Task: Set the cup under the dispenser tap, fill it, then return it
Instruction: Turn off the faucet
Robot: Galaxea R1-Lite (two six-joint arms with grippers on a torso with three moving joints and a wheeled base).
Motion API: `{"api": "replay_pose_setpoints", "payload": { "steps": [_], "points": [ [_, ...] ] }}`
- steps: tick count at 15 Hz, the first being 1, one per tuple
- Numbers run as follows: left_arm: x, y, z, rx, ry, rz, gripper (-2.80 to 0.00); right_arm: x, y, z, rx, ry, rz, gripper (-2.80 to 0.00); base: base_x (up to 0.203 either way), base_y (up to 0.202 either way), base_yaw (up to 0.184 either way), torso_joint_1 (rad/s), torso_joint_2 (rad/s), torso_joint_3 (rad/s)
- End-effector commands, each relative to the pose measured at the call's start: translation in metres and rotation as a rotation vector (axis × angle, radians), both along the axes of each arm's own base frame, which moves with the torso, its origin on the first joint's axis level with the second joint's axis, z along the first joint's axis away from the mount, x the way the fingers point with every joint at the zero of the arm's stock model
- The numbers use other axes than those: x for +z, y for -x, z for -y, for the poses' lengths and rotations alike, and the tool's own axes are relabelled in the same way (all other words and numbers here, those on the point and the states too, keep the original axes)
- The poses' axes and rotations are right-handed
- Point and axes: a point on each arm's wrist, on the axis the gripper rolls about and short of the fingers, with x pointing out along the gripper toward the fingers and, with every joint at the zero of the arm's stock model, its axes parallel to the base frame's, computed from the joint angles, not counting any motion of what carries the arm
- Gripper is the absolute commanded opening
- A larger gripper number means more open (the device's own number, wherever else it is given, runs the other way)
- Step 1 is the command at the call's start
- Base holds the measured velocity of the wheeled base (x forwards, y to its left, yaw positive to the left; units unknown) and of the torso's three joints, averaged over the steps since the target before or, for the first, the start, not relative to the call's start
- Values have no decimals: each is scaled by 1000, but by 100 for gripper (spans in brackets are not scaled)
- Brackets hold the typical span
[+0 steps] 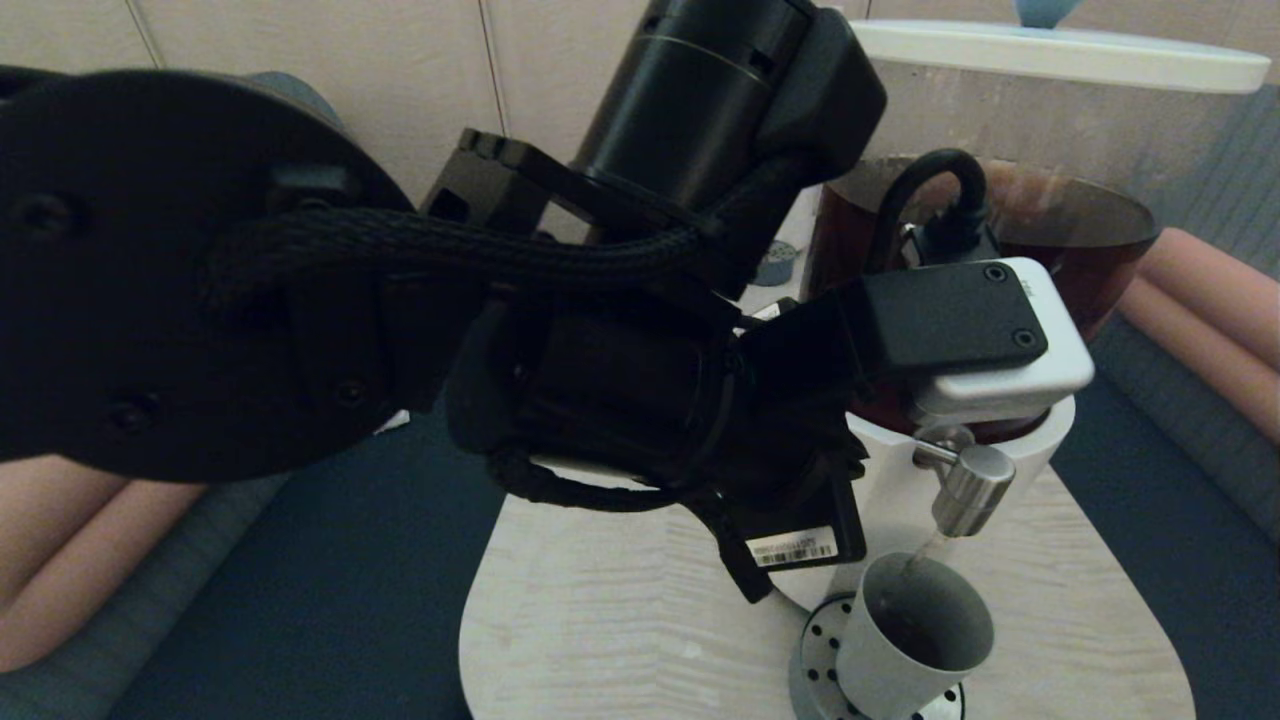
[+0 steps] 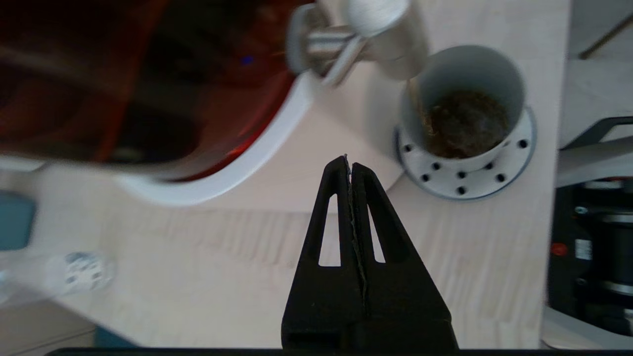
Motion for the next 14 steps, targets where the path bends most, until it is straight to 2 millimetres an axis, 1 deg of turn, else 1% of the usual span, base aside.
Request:
{"api": "replay_pose_setpoints", "payload": {
  "steps": [1,5,14],
  "points": [
    [-10,0,9,-14,-26,-17,-280,0,0,0,0,1,3,-280,0,0,0,0,0,0],
    [-16,4,20,-28,-38,-22,-280,0,0,0,0,1,3,-280,0,0,0,0,0,0],
    [-14,3,25,-32,-29,-16,-280,0,0,0,1,1,3,-280,0,0,0,0,0,0]
  ]
}}
